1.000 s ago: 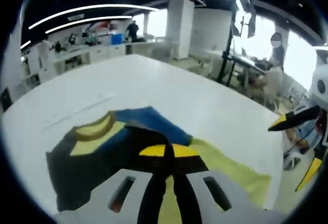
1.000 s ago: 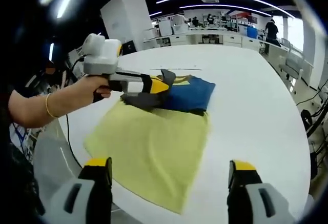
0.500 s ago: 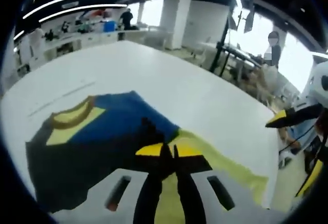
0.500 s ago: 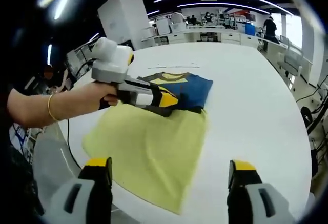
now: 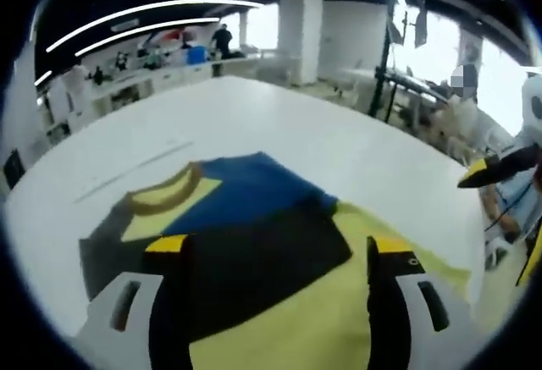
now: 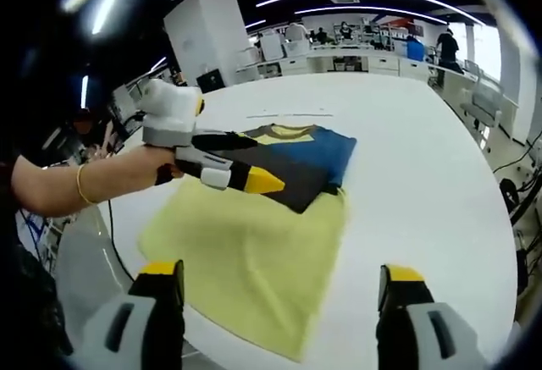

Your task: Fold the garment on the visible template until the final outline fits inside the template.

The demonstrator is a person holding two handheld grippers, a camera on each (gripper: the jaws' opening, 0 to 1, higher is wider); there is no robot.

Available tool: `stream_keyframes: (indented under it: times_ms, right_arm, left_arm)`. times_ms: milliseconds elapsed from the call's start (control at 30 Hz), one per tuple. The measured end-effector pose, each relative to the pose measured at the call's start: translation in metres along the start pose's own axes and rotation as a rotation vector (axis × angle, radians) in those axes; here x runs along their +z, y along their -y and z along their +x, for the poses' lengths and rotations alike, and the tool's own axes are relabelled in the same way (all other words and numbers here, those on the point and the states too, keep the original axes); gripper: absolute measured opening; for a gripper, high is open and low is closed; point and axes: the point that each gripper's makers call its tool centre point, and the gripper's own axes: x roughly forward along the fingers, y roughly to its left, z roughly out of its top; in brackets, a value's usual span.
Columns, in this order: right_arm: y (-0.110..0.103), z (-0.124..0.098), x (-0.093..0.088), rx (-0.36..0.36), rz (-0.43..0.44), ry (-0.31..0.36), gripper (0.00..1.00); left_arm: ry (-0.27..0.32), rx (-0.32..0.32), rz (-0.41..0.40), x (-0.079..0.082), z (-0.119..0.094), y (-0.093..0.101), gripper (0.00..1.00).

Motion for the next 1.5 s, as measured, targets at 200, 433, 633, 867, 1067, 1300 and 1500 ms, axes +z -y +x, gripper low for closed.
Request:
stream_keyframes:
  times_ms: [200, 433, 633, 867, 1067, 1300, 1500]
  right_arm:
    - [-0.002, 0.006, 0.008, 0.011, -0.006, 0.016, 0.96]
    - [-0.007, 0.011, 0.012, 0.022, -0.019, 0.014, 0.96]
    - [-0.008, 0.013, 0.014, 0.023, -0.015, 0.015, 0.93]
    - [-0.006, 0.014, 0.012, 0.018, -0.008, 0.006, 0.9]
    - [-0.006, 0.013, 0.01, 0.015, -0.002, 0.003, 0.89]
    - [-0.004, 0.015, 0.006, 0.013, 0.008, -0.007, 0.88]
    - [-0.005, 0.017, 0.003, 0.013, 0.01, -0.02, 0.88]
  left_arm:
    - [0.008, 0.047, -0.004, -0.011, -0.022, -0.028, 0.92]
    - [0.002, 0.141, -0.045, -0.025, -0.046, -0.069, 0.88]
    - [0.006, 0.276, -0.082, -0.039, -0.07, -0.117, 0.75]
    - [0.022, 0.401, -0.221, -0.06, -0.098, -0.166, 0.51]
    - [0.0, 0.429, -0.243, -0.078, -0.103, -0.182, 0.33]
    - [-0.071, 0.388, -0.246, -0.104, -0.097, -0.177, 0.11]
    - [-0.17, 0.39, -0.205, -0.123, -0.093, -0.172, 0.06]
